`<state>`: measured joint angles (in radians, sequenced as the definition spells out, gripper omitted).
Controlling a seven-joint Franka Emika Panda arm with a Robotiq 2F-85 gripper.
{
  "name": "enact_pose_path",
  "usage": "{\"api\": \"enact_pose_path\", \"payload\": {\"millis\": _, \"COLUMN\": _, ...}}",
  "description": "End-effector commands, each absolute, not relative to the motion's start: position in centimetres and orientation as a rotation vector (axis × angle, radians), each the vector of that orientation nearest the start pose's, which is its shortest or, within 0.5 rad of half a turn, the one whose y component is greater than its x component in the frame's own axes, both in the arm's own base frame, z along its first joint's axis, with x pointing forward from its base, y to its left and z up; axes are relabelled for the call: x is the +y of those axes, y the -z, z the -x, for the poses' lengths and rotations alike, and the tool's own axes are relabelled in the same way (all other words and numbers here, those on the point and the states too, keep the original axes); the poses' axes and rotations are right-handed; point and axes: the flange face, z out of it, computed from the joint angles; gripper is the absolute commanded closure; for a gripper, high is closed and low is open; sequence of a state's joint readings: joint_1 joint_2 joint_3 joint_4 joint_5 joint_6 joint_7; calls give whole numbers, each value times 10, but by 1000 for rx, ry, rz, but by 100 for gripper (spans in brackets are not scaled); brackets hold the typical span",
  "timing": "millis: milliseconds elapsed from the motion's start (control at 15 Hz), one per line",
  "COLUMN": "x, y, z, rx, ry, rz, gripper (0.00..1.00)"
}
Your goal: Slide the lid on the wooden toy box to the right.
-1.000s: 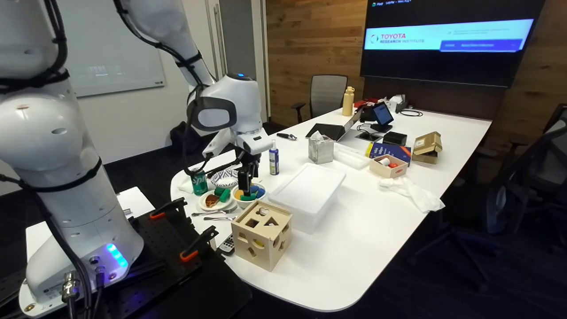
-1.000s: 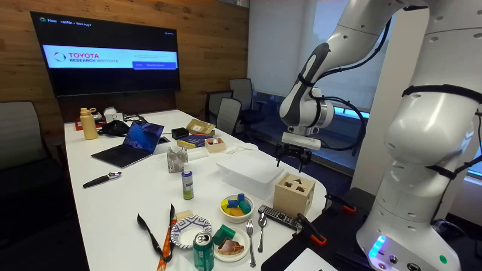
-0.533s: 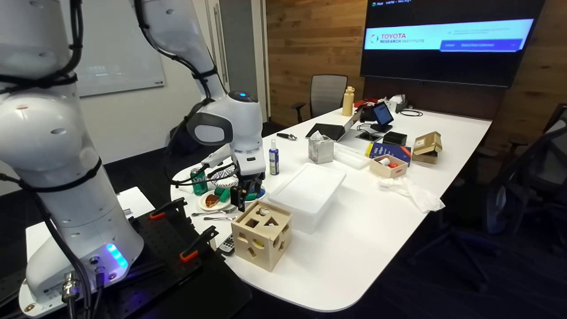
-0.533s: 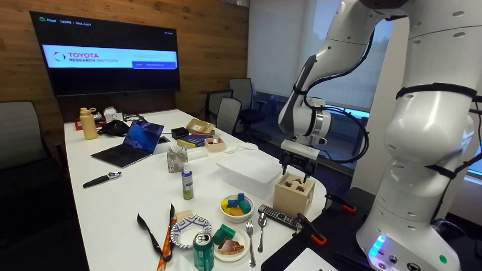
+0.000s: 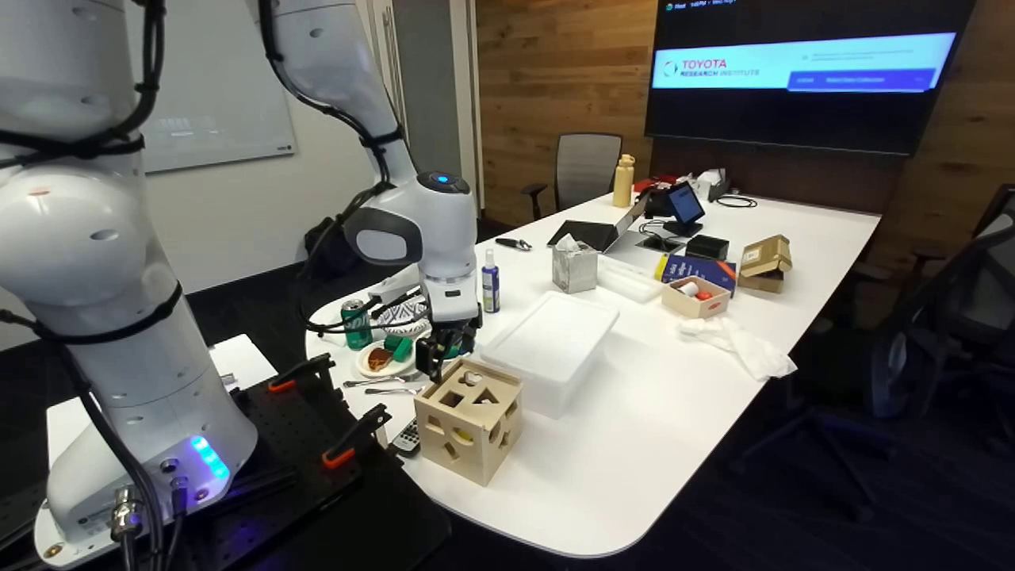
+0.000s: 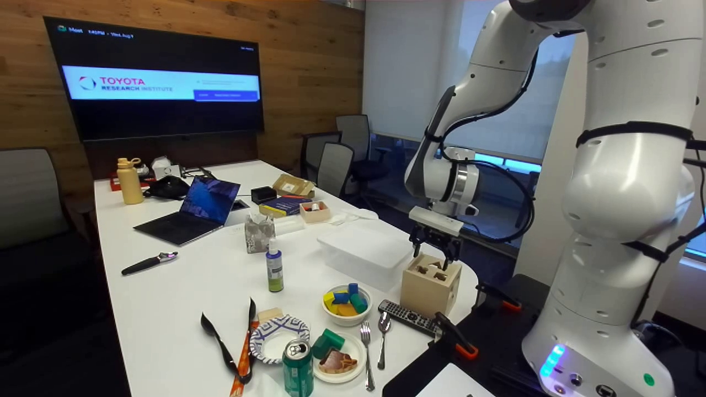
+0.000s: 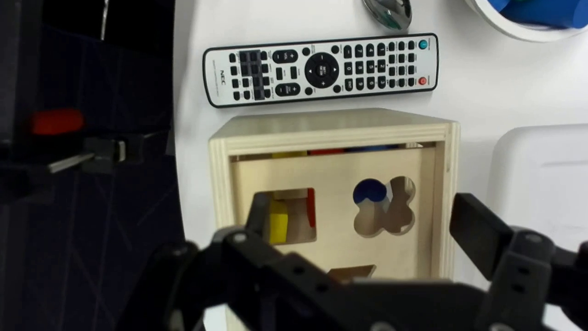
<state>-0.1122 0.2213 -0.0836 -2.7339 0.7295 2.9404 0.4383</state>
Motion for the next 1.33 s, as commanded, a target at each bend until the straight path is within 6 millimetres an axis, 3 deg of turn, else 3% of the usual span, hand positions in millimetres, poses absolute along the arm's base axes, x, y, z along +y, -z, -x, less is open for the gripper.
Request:
{"api": "enact_pose_path", "payload": {"millis": 0, "x": -126, "y": -140, "z": -369, "rx": 1930, "ry": -23, "rz": 2336, "gripper": 0}}
{"api": "enact_pose_path", "payload": {"millis": 467, "x": -133, "y": -125, "z": -362, "rx": 1988, "ry": -45, "rz": 2299, "gripper": 0}}
{"api": "enact_pose_path", "payload": {"millis": 1267, "x": -128, "y": -104, "z": -366, "rx": 2031, "ry": -84, "rz": 2261, "gripper": 0}}
